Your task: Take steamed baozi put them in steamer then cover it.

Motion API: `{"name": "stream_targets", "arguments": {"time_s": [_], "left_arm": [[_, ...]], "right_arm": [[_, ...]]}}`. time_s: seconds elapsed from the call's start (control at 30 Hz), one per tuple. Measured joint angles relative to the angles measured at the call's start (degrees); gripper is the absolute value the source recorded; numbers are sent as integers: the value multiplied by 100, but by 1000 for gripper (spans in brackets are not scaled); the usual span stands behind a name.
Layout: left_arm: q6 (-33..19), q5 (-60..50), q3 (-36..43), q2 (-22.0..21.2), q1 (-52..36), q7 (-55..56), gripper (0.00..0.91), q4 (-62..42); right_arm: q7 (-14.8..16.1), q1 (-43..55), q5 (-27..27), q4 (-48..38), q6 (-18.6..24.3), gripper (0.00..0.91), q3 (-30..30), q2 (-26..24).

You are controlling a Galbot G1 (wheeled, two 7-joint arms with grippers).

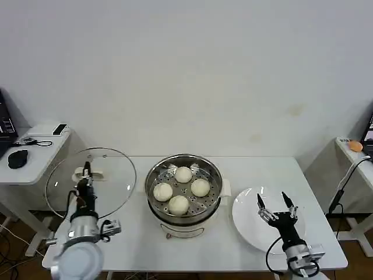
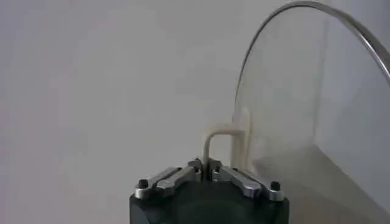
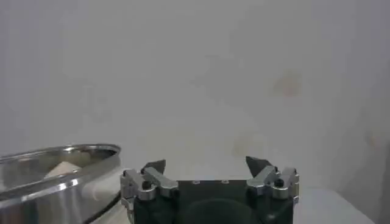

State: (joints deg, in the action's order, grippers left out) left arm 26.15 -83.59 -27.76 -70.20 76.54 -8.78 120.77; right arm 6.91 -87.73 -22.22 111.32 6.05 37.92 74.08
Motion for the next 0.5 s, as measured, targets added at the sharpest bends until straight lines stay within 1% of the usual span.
{"name": "stream_targets", "arguments": {"time_s": [0.2, 0.5], "left_arm": [[247, -468, 573, -196, -224, -111, 0, 74], [485, -762, 1282, -475, -621, -331, 0, -132]], "right_arm": [[-3, 55, 21, 7, -76, 907, 3, 14], [-31, 153, 98, -40, -227, 907, 112, 9]]}}
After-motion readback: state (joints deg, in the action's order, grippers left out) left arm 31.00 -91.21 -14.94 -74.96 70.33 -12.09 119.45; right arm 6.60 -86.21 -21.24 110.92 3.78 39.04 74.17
